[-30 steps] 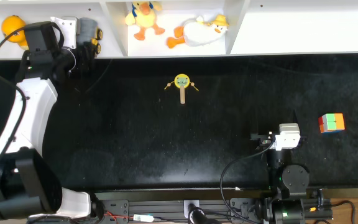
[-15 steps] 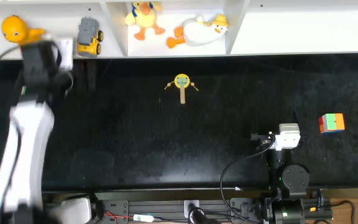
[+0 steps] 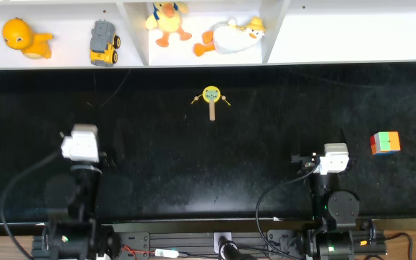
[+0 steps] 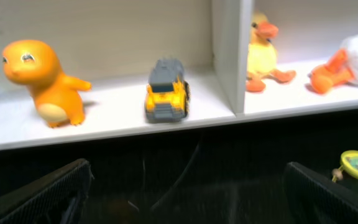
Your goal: Store Toys
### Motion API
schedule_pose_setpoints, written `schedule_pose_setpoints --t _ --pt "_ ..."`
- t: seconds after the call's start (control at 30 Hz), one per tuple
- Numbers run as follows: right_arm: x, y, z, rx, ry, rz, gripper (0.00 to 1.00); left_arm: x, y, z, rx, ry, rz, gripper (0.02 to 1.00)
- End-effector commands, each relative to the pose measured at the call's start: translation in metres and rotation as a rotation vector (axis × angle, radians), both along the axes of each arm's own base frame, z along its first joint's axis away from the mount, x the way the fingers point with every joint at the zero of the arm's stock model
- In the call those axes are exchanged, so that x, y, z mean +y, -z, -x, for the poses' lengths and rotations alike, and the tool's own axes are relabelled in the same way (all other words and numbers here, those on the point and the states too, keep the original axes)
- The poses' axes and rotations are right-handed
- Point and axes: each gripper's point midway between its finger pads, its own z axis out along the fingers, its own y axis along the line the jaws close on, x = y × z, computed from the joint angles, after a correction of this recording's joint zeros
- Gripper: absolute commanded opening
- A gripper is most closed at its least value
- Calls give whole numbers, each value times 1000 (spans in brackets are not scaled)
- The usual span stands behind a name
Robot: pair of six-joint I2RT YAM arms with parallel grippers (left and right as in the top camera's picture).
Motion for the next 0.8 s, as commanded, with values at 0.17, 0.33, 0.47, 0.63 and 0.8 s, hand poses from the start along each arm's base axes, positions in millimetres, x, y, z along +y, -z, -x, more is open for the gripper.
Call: schedule_pose_setpoints --t 0.17,0.33,0.47,0.63,0.8 --pt "2 4 0 2 -7 -1 996 0 39 18 -11 -5 3 998" --pt "2 4 0 2 -8 -1 996 0 37 19 -19 -7 11 998" --pt "2 4 0 2 -8 -1 996 1 37 19 -19 -8 11 998" --pt "2 4 0 2 -8 -1 996 1 37 19 -19 -8 10 998" --pt "2 4 0 2 -7 -1 993 1 37 19 -19 -8 11 998"
